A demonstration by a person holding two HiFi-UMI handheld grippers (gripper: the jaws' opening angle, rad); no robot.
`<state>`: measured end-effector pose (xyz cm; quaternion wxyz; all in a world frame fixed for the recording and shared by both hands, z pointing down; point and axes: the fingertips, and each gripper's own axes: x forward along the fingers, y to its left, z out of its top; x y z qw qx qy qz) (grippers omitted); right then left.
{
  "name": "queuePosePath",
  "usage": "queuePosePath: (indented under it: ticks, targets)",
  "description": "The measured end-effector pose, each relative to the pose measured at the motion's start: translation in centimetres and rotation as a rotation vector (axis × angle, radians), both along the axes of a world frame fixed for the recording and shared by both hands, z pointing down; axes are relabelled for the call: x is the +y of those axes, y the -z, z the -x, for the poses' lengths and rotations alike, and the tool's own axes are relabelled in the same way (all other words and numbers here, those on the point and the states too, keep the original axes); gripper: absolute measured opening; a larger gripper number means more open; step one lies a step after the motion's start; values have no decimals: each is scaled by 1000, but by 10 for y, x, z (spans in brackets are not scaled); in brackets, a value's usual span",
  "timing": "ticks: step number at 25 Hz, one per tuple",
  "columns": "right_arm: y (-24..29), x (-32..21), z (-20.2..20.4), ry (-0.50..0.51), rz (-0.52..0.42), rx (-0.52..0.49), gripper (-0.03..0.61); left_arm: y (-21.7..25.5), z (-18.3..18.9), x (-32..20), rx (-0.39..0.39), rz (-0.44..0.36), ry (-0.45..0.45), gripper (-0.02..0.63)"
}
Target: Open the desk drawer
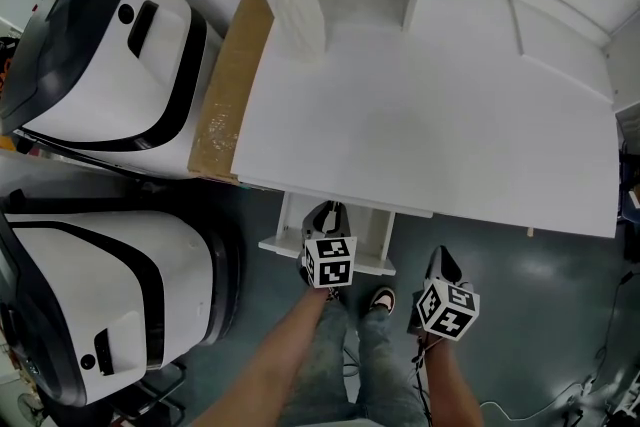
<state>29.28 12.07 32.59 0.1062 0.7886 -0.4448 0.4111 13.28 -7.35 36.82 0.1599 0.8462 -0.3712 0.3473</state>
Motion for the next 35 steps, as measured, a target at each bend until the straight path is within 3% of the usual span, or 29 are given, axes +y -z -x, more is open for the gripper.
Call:
queuePosePath:
  ticks: [35]
  targets:
    - [5,39,16,26,-12,12,8,-1,29,37,1,15,22,86]
